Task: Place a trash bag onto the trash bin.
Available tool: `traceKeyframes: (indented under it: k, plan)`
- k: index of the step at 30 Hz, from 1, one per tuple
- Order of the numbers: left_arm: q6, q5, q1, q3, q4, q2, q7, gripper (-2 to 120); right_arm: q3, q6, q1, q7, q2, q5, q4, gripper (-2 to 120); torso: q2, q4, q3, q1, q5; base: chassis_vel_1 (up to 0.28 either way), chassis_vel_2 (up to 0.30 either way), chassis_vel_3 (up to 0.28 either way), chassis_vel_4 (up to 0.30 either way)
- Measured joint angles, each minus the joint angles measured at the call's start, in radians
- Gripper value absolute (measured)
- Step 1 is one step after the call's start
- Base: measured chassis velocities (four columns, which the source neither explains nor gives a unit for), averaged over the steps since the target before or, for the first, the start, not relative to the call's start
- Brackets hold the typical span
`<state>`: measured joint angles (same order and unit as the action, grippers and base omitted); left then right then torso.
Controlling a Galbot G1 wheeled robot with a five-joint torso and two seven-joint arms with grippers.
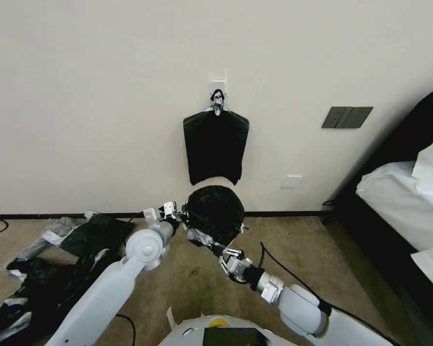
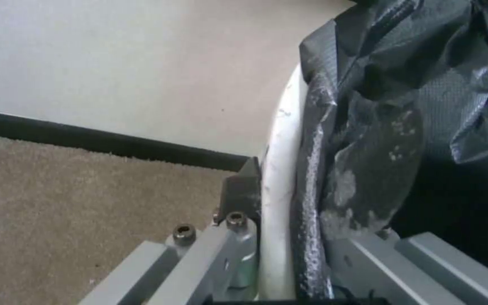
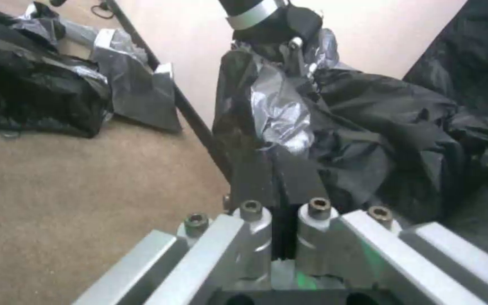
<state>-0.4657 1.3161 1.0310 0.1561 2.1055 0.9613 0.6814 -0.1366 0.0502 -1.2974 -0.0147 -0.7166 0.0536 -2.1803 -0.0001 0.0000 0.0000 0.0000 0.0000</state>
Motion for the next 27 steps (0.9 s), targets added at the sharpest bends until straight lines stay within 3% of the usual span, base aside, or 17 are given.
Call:
traceKeyframes:
  k: [12, 16, 27]
  plan:
    - [0.0, 0.015, 0.002, 0.001, 0.011, 0.016, 0.021, 2, -0.014, 0.066, -0.034, 0.019, 0.007, 0.042, -0.015, 0, 0.0, 0.0, 0.0, 0.0, -0.0001, 0.0, 0.0, 0.0, 0.0]
    - [0.0, 0.049, 0.006, -0.001, 0.045, 0.031, 0.054, 2, -0.072, 0.084, 0.007, 0.028, -0.052, 0.118, 0.082, 0, 0.0, -0.0001, 0.0, 0.0, 0.0001, 0.0, 0.0, 0.0, 0.0]
    - [0.0, 0.086, 0.026, 0.017, 0.085, 0.024, 0.099, 2, -0.131, 0.058, 0.104, -0.002, -0.149, 0.119, 0.283, 0, 0.0, 0.0001, 0.0, 0.0, -0.0001, 0.0, 0.0, 0.0, 0.0]
